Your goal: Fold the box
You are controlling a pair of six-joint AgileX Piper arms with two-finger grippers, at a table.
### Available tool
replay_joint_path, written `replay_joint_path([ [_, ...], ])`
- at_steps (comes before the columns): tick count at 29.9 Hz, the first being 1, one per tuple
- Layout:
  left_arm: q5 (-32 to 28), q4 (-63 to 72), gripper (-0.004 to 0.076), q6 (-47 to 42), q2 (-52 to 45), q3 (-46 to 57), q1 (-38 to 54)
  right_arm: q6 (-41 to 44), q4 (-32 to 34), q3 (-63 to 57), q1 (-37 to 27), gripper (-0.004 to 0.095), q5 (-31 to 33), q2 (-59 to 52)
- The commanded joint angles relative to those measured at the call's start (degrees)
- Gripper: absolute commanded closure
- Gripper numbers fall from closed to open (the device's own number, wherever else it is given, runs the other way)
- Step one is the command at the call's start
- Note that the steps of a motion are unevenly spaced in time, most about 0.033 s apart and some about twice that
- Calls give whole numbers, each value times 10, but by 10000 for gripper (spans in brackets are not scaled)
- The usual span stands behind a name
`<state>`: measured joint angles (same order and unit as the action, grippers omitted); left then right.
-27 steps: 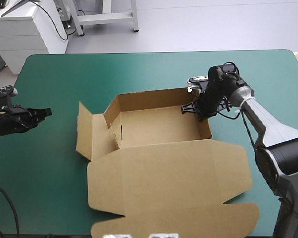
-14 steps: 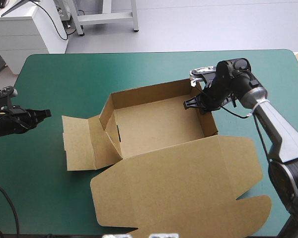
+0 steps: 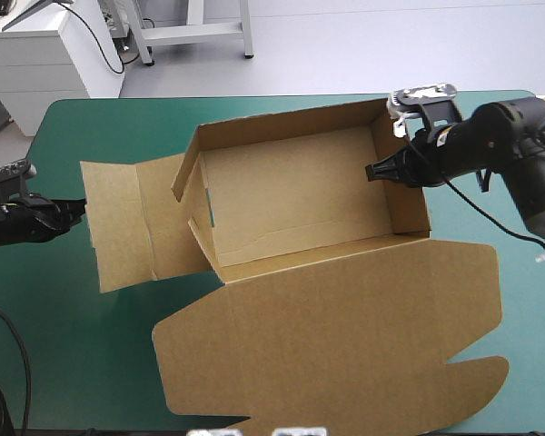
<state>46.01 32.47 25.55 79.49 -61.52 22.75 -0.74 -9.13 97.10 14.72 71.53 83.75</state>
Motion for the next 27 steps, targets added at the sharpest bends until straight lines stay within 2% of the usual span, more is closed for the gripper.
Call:
replay_joint_path([
  [1, -28, 44, 717, 0, 11, -16, -1, -8, -42, 15, -15, 929, -2, -52],
  [6, -13, 107, 717, 30, 51, -16, -17, -15, -49, 15, -16, 929, -4, -60],
  [15, 14, 207, 731, 78, 63, -17, -167, -18, -26, 15, -16, 929, -64, -17],
  [17, 33, 243, 731, 103, 57, -17, -182, -17, -17, 15, -16, 929, -70, -8],
  [23, 157, 387, 731, 198, 29, -17, -183, 2, 12, 15, -16, 929, -98, 21],
  [27, 178, 433, 731, 205, 16, -17, -184, 7, 16, 15, -16, 929, -109, 30],
])
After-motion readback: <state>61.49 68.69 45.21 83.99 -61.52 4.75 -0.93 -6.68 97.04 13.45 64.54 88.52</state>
